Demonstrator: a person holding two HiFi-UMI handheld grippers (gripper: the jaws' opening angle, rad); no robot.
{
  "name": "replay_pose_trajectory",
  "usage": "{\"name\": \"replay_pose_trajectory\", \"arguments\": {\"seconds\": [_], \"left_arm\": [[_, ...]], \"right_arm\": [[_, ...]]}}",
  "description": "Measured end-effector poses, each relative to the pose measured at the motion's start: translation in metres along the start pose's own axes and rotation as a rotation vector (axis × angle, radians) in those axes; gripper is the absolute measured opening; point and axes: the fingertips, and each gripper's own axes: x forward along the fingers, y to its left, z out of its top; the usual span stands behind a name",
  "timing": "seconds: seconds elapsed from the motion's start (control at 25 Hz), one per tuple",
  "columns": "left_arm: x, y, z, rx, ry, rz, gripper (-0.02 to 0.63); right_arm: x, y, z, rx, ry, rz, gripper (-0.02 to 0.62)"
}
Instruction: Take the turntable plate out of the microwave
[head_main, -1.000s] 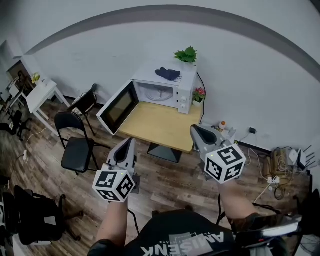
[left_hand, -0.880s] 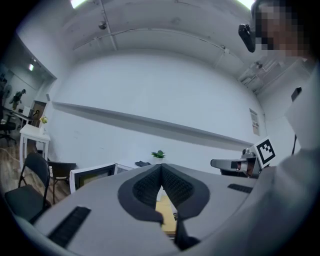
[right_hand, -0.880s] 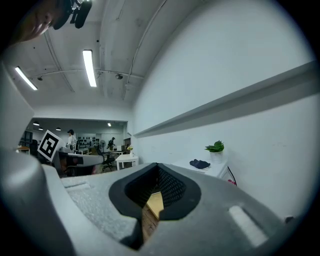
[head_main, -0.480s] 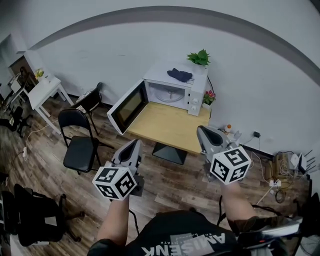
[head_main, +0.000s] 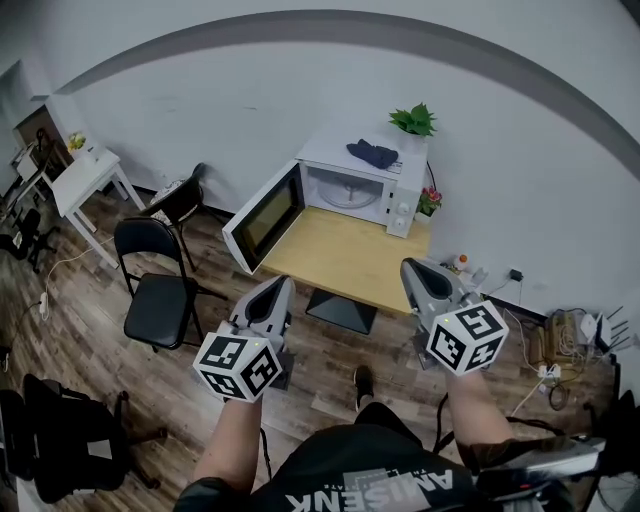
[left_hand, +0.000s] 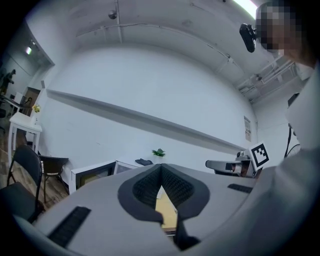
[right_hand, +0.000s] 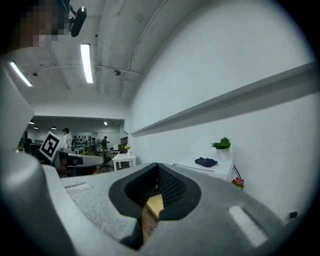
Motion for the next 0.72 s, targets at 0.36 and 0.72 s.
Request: {"name": "replay_pose_trajectory", "arguments": {"seconds": [0.36, 0.72], "left_arm": [[0.075, 0.042, 0.002, 0.051, 0.037, 0.06, 0.002], [0.163, 0.086, 0.013, 0.053, 0.046, 0.117, 0.006]], "right_arm": [[0.087, -0.047, 0.009, 0.003, -0.018, 0.081, 0.005], [0.17, -0.117, 0.032, 0.017, -0.025, 0.139, 0.005]]}}
